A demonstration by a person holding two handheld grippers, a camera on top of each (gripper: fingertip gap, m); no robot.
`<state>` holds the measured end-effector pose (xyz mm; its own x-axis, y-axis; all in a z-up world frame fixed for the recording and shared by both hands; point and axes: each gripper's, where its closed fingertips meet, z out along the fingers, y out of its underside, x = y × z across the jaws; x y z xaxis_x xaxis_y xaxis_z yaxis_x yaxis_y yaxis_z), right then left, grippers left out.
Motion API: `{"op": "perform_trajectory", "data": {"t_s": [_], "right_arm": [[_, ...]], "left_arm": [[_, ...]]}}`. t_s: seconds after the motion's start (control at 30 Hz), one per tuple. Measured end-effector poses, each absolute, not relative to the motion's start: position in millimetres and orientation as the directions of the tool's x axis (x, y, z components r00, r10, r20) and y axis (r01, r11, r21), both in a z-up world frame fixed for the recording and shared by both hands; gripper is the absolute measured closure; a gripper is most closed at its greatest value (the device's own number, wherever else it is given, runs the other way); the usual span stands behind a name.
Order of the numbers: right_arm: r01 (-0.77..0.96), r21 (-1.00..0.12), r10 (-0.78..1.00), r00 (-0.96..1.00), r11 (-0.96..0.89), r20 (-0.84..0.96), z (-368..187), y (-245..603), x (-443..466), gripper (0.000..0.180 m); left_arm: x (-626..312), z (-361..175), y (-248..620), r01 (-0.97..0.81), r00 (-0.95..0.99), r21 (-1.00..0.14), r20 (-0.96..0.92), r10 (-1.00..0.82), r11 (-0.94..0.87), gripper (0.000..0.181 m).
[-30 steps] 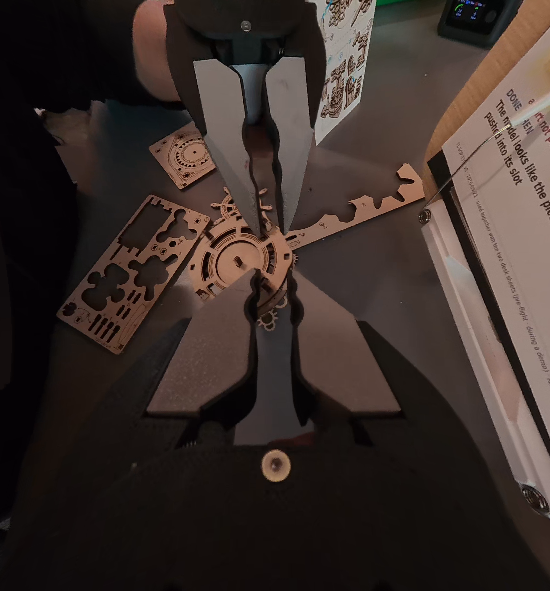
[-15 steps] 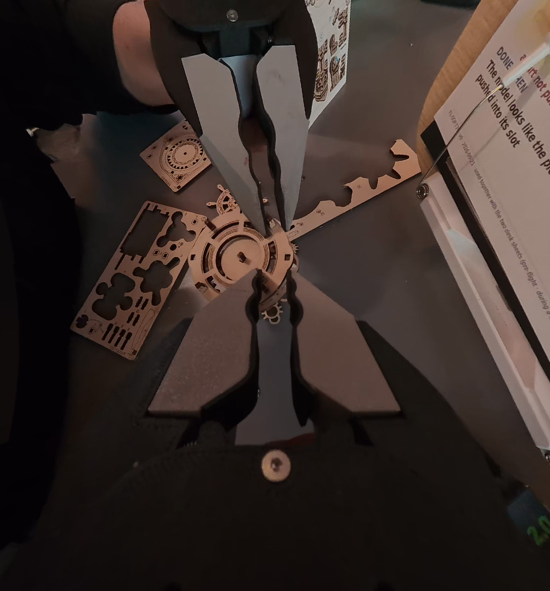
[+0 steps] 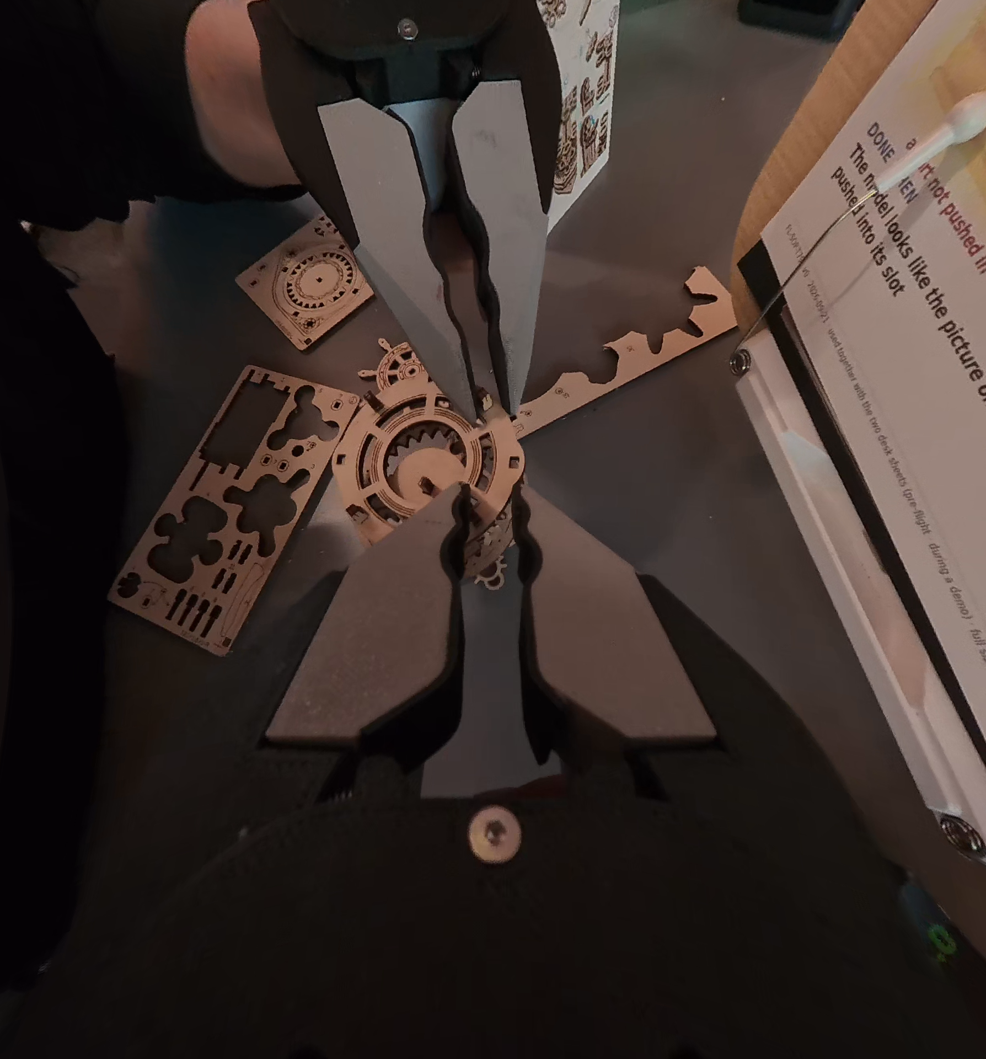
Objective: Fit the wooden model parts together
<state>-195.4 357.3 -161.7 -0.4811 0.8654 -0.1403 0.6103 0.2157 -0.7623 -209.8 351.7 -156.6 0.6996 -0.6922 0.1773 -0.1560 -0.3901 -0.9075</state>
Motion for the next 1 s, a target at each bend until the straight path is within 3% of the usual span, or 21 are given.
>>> {"op": "perform_trajectory", "data": {"t_s": [0.43,1.0], "right_arm": [[0.610,-0.770,0.854,-0.489,0.190,-0.177,-163.4,360.2,-197.8,0.169],[0.555,-0.785,0.856,-0.513,0.274,-0.064,-160.5,361.2,-193.9,0.169]], "left_arm": [[-211.7,-160.8,353.1,-0.154,0.712,-0.907,0.173,-0.681,-0.391,0.174],[-207.9,-157.9,353.8,-0.232,0.725,-0.919,0.057,-0.686,-0.320,0.174]]}}
